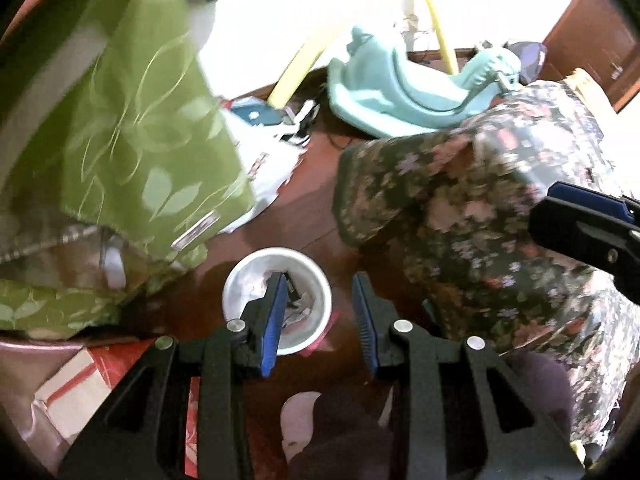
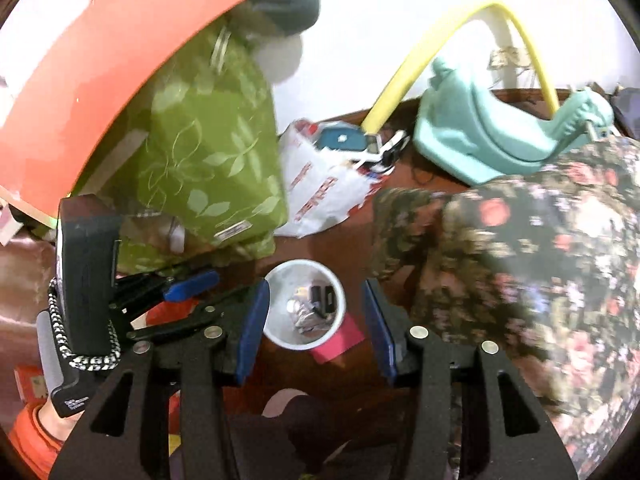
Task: Collect trash
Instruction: 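Move both tools back over the bedspread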
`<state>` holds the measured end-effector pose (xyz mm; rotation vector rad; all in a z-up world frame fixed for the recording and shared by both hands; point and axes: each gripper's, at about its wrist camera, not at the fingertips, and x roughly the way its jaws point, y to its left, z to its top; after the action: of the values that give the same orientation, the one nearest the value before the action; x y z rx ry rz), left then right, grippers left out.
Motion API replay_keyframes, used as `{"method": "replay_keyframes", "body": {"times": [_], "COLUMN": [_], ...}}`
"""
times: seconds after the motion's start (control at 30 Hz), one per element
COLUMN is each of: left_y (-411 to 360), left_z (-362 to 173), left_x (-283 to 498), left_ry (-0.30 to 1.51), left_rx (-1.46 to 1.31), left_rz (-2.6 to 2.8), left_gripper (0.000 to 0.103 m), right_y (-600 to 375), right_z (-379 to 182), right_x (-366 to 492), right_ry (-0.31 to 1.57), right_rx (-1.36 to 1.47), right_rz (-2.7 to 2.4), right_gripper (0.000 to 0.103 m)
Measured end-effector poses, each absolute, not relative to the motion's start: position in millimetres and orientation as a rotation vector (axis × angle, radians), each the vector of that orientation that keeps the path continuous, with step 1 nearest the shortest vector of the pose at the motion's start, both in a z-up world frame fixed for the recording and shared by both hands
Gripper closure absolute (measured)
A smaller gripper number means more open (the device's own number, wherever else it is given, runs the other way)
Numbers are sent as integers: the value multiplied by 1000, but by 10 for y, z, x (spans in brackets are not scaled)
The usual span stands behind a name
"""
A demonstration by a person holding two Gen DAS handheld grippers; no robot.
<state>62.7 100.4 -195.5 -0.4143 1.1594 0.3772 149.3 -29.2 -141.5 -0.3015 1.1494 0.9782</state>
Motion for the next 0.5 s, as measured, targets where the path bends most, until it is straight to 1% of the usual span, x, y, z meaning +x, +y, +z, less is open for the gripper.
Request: {"method": "replay_keyframes", "body": {"times": [0.27,0.5], "left_y": [409,-220], "left_z": [-1493,-1352], "left_x": [1111,1671], "left_ry": [1076,1043], "left_rx": [-283,-130], "left_rz": [296,172], "left_gripper": [70,70], "right_y": [-945,-1730], "right_z": [-1219,-1110], "right_x": [1903,2317], "right_ry": [1092,1053], "right_rx": [-211,-132], "right_rz": [864,712], "right_gripper": [59,59]}}
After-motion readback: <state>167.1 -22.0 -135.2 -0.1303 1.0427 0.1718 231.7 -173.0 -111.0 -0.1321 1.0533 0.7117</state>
